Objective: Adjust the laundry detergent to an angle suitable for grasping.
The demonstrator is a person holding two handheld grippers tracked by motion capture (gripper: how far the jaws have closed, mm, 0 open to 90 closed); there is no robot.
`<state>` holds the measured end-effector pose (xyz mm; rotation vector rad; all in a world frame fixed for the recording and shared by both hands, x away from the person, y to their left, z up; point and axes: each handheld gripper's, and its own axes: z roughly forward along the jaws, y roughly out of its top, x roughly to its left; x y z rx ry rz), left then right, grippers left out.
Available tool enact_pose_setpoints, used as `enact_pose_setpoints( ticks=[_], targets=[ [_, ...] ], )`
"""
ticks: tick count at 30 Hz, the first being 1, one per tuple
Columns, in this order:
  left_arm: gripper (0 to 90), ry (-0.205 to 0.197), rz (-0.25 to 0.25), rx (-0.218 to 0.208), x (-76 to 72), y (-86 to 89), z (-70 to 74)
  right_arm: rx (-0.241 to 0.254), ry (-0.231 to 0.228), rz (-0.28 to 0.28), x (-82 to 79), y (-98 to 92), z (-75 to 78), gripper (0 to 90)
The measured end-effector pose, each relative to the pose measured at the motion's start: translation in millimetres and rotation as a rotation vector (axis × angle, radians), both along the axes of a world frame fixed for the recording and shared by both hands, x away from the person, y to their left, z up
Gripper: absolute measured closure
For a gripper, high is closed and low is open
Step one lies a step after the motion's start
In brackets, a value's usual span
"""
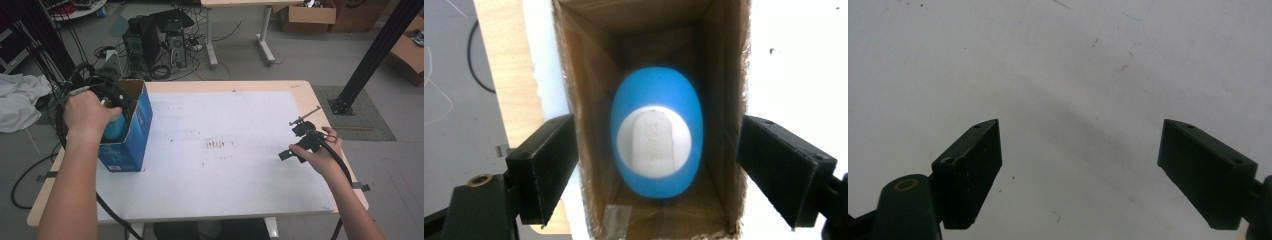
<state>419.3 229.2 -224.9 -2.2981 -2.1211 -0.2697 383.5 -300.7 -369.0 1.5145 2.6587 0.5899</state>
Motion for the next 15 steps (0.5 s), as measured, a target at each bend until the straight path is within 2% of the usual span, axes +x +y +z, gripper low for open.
enact_pose_setpoints(
  ticks=[8, 15],
  targets=[
    [15.9, -0.039, -0.031, 0.012, -5.3, -8.0, 22.0, -0.002, -0.005, 0.003, -0.5, 0.0, 3.0, 17.9],
    [15.6, -0.062, -0.064, 0.025, -9.5, -19.8, 34.3, 0.003, -0.004, 0.000, -1.7, 0.6, 4.9, 17.9]
  ],
)
